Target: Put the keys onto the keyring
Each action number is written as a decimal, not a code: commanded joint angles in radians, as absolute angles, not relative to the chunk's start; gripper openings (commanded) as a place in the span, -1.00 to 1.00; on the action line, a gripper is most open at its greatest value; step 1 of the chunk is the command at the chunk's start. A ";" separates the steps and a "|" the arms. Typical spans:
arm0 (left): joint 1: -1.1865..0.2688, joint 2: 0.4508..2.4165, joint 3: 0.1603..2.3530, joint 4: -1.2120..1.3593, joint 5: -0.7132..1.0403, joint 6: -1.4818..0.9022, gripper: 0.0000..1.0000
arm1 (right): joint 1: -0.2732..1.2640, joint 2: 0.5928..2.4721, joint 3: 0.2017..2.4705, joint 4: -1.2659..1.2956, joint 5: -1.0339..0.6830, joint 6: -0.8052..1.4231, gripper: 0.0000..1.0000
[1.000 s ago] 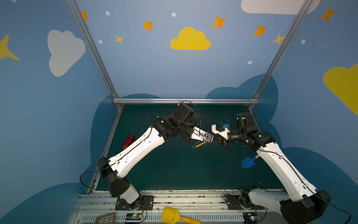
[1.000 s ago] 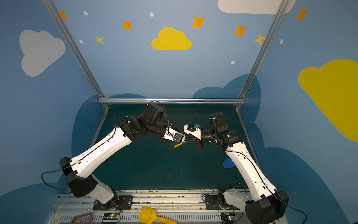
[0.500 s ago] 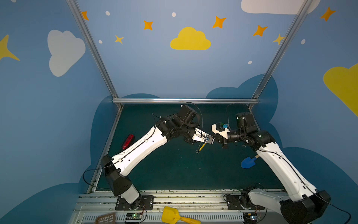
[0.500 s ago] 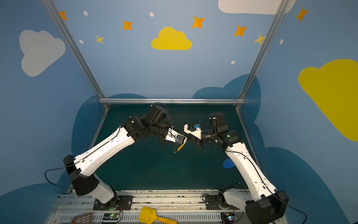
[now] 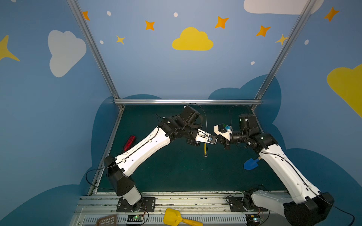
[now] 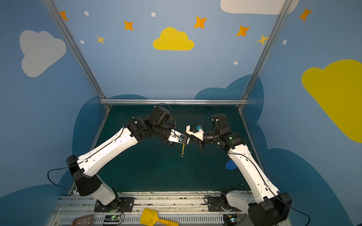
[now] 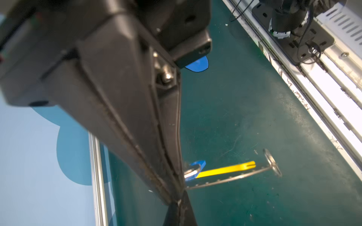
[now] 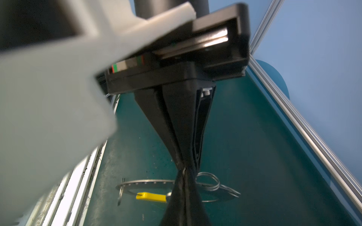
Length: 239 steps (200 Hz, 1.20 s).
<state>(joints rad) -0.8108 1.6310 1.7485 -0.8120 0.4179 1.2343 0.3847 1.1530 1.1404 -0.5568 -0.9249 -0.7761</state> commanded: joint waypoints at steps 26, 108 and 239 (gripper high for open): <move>-0.781 1.571 1.729 -0.726 0.510 1.160 -0.93 | 0.354 1.081 1.047 -0.433 -0.898 -0.695 -1.00; -0.745 1.517 1.656 -0.600 0.617 1.058 -0.93 | 0.336 1.064 0.983 -0.311 -0.891 -0.630 -1.00; -0.672 1.460 1.489 -0.279 0.825 0.756 -0.93 | 0.324 0.951 0.939 -0.124 -0.858 -0.588 -0.32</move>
<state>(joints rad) -0.6849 1.4796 1.4986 -0.3710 0.7670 0.8265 0.3286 0.9901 0.9455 -0.1864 -0.8455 -0.6094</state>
